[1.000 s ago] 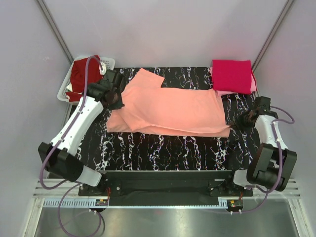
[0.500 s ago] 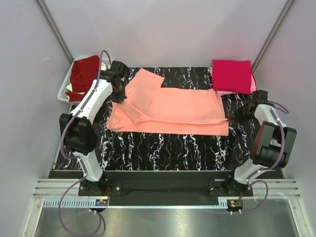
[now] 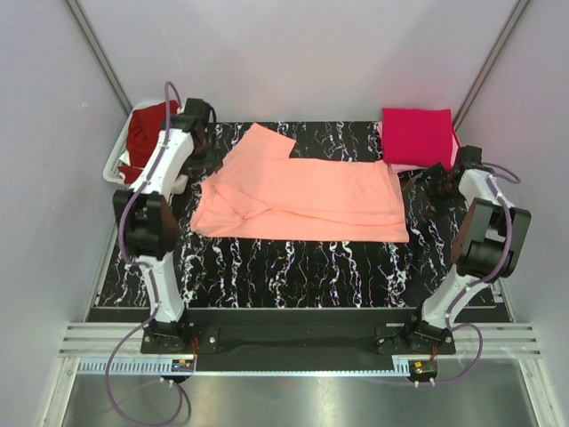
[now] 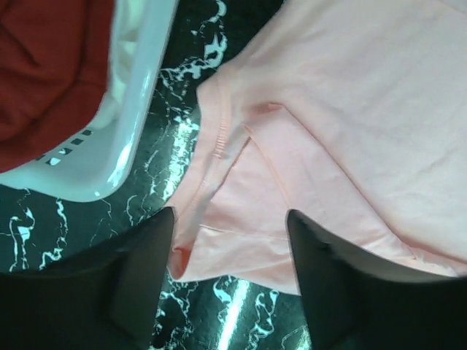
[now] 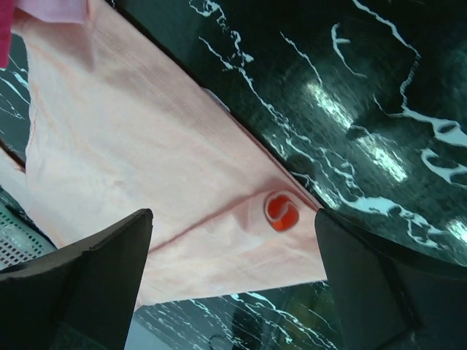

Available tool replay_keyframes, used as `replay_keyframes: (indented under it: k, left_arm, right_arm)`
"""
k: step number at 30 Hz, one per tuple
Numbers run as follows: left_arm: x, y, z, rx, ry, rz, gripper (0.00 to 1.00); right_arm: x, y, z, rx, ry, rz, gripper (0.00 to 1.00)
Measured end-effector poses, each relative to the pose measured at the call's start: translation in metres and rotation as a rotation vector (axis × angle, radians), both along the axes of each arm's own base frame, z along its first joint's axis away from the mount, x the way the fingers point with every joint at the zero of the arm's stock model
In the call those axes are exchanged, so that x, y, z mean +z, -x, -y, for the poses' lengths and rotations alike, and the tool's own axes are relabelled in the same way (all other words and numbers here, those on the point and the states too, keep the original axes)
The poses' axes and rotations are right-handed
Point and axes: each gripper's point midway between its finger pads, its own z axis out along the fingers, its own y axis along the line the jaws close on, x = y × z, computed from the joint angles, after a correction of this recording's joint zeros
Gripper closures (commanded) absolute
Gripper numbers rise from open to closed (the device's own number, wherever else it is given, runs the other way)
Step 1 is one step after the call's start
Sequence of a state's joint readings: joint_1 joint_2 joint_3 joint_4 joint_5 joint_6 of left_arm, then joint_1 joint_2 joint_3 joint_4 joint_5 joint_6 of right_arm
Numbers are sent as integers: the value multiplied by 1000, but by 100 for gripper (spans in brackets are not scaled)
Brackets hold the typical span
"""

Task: Fold and stack the t-shirts
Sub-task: Fold the tshirt

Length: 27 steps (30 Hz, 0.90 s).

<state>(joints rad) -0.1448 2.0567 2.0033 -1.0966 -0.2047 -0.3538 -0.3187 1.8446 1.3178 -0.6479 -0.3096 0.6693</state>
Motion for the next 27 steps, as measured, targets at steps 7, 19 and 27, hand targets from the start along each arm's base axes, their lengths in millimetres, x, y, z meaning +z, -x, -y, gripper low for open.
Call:
replay_keyframes:
  k: [7,19,27]
  left_arm:
    - [15,102,-14,42,26,26,22]
    - [-62,191,-21,214,120,28,19]
    - [-91,167,-21,302,157,64,18]
  right_arm:
    - [23,64,-11,-3,78,49,2]
    - [-18,128,-36,47,56,15,17]
    - [-45,118,-35,65,28,-25,26]
